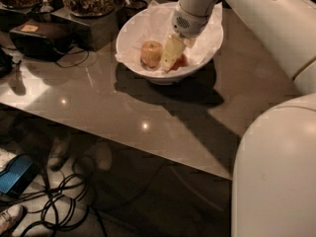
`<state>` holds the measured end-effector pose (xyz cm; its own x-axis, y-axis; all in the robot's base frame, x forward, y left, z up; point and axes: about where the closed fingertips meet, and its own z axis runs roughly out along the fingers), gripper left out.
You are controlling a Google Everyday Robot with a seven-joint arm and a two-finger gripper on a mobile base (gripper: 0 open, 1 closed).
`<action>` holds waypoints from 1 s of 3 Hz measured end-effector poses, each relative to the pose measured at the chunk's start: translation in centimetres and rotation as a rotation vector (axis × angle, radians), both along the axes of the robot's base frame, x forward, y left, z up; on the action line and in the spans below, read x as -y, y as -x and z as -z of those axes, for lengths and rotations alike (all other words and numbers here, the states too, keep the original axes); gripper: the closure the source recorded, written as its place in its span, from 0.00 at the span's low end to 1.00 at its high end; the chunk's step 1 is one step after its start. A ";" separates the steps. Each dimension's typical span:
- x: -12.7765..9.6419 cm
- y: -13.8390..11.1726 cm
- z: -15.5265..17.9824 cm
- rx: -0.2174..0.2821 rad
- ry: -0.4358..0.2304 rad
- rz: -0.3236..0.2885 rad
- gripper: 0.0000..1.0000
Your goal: Pick apple from white bowl
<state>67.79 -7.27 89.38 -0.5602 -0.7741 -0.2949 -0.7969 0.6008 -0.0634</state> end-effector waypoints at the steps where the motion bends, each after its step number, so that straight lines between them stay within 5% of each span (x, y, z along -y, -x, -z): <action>1: 0.0 0.0 0.3 -0.006 0.000 -0.001 0.22; 3: -0.1 0.0 2.4 -0.040 0.003 -0.011 0.23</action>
Offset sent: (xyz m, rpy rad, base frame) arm -0.0053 -0.0037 -0.0207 -0.0094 0.0501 0.0086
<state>67.79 -7.15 87.02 -0.5629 -0.7810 -0.2706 -0.8053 0.5919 -0.0333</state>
